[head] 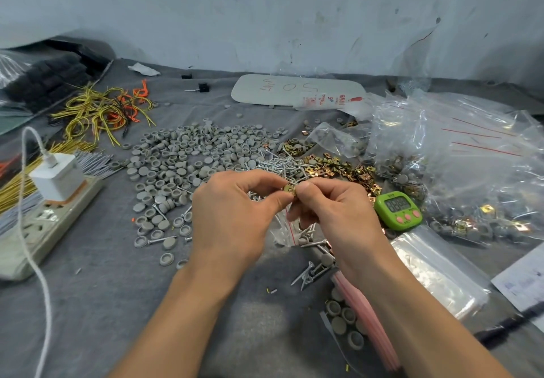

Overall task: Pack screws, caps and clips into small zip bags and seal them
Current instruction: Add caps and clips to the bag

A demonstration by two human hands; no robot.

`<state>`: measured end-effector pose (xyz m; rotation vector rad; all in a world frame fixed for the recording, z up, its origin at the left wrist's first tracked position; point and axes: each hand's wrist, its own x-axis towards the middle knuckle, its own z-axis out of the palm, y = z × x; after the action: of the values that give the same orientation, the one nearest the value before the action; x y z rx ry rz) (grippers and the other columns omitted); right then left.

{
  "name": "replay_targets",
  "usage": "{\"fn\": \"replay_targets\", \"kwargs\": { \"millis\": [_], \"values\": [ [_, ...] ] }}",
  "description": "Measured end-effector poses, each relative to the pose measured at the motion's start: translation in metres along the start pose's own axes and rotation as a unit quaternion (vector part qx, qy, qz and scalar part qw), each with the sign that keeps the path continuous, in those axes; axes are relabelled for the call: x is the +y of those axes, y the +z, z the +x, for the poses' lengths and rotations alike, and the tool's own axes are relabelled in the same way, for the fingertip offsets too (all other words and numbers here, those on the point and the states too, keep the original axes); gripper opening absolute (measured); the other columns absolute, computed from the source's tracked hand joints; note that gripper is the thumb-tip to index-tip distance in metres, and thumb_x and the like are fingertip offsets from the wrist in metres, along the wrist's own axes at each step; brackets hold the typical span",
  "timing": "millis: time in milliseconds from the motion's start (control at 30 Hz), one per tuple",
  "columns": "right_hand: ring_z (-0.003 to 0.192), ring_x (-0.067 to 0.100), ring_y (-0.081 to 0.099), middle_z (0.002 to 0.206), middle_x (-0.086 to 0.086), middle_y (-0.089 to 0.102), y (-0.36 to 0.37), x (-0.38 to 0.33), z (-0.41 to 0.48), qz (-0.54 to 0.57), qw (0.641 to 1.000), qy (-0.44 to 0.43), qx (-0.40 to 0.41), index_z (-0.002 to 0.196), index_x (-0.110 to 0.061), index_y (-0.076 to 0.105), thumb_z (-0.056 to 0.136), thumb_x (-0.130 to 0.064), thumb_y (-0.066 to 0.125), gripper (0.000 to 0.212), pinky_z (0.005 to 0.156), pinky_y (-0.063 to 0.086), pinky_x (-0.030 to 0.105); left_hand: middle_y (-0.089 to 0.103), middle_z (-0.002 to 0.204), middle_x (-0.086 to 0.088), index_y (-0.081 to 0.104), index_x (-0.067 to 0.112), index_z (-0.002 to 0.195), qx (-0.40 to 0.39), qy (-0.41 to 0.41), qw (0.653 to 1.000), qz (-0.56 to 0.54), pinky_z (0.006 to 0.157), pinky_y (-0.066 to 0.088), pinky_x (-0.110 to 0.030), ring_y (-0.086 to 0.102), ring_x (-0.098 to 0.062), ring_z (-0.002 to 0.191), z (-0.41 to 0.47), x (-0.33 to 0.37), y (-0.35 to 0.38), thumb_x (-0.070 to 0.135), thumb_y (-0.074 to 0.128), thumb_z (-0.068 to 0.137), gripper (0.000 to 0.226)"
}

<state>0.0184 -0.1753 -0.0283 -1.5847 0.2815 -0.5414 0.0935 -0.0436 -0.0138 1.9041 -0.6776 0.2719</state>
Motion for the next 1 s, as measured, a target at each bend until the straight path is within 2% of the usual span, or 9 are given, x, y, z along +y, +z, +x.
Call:
{"fn": "replay_targets", "kwargs": {
  "millis": [100,233,300,467,600,733,833,900,1000],
  "values": [
    [0.067,0.021,0.064,0.073,0.011,0.075,-0.004,-0.003,-0.001,0.034,0.999,0.008,-0.008,0.082,-0.018,0.082,0.091,0.0,0.07,0.023,0.063,0.055,0.028,0.07,0.07,0.028,0.073,0.047,0.07,-0.016,-0.005,0.999,-0.031,0.065,0.046,-0.005,0.068,0.008,0.069,0.002,-0.002,-0.002,0.026,0.093,0.069,0.029],
    [0.066,0.016,0.067,0.079,0.011,0.078,-0.007,-0.005,-0.002,0.024,1.0,-0.001,-0.009,0.089,-0.017,0.084,0.082,0.002,0.079,0.021,0.065,0.057,0.026,0.072,0.066,0.021,0.076,0.04,0.068,-0.04,-0.044,0.996,-0.063,0.061,0.047,-0.008,0.069,0.003,0.064,0.003,-0.004,-0.005,0.029,0.093,0.068,0.021],
    [0.067,0.017,0.069,0.08,0.009,0.079,-0.009,-0.006,-0.002,0.02,1.0,-0.002,-0.015,0.089,-0.016,0.084,0.081,0.001,0.08,0.019,0.067,0.058,0.025,0.074,0.066,0.012,0.08,0.031,0.07,-0.075,-0.078,0.987,-0.117,0.061,0.052,-0.013,0.071,-0.003,0.063,0.006,-0.006,-0.007,0.026,0.094,0.064,0.016],
    [0.068,0.02,0.07,0.078,0.014,0.077,-0.016,-0.005,0.0,0.024,0.998,0.023,-0.056,0.09,-0.01,0.082,0.085,0.001,0.077,0.014,0.069,0.057,0.027,0.078,0.075,-0.006,0.081,0.015,0.078,-0.161,-0.132,0.948,-0.241,0.067,0.056,-0.017,0.076,-0.015,0.072,0.008,-0.006,-0.009,0.026,0.085,0.061,0.021],
    [0.067,0.021,0.07,0.077,0.018,0.076,-0.018,-0.004,0.0,0.069,0.993,0.054,-0.074,0.089,-0.007,0.08,0.086,0.007,0.073,0.016,0.067,0.058,0.026,0.078,0.078,-0.007,0.082,0.02,0.08,-0.19,-0.152,0.94,-0.24,0.072,0.055,-0.019,0.072,-0.013,0.074,0.007,-0.008,-0.009,0.031,0.083,0.063,0.021],
    [0.068,0.021,0.07,0.077,0.018,0.075,-0.02,-0.006,-0.001,0.126,0.982,0.099,-0.102,0.086,-0.007,0.081,0.073,-0.007,0.077,0.014,0.068,0.06,0.027,0.077,0.084,-0.016,0.083,0.021,0.082,-0.201,-0.203,0.928,-0.241,0.082,0.046,-0.04,0.065,-0.021,0.076,0.008,-0.007,-0.009,0.036,0.082,0.063,0.024],
    [0.069,0.018,0.069,0.078,0.013,0.076,-0.02,-0.005,0.002,0.127,0.977,0.14,-0.101,0.082,-0.011,0.082,0.072,-0.012,0.076,0.012,0.072,0.058,0.029,0.078,0.085,-0.009,0.083,0.023,0.085,-0.196,-0.203,0.935,-0.214,0.085,0.047,-0.036,0.068,-0.014,0.077,0.007,-0.005,-0.008,0.042,0.081,0.065,0.028],
    [0.066,0.017,0.069,0.079,0.011,0.076,-0.02,-0.003,0.004,0.143,0.974,0.161,-0.072,0.085,-0.009,0.08,0.076,-0.01,0.074,0.011,0.072,0.056,0.028,0.079,0.098,0.006,0.08,0.032,0.101,-0.216,-0.186,0.936,-0.205,0.089,0.048,-0.027,0.072,-0.003,0.093,0.009,-0.008,-0.011,0.052,0.083,0.066,0.04],
    [0.061,0.015,0.068,0.078,0.01,0.076,-0.02,-0.003,0.006,0.161,0.97,0.178,-0.035,0.079,-0.01,0.079,0.081,-0.011,0.073,0.007,0.067,0.055,0.026,0.062,0.135,0.023,0.048,0.053,0.141,-0.338,-0.111,0.925,-0.136,0.105,0.043,-0.024,0.054,0.01,0.126,0.011,-0.015,-0.022,0.055,0.093,0.051,0.1]
  ]
}}
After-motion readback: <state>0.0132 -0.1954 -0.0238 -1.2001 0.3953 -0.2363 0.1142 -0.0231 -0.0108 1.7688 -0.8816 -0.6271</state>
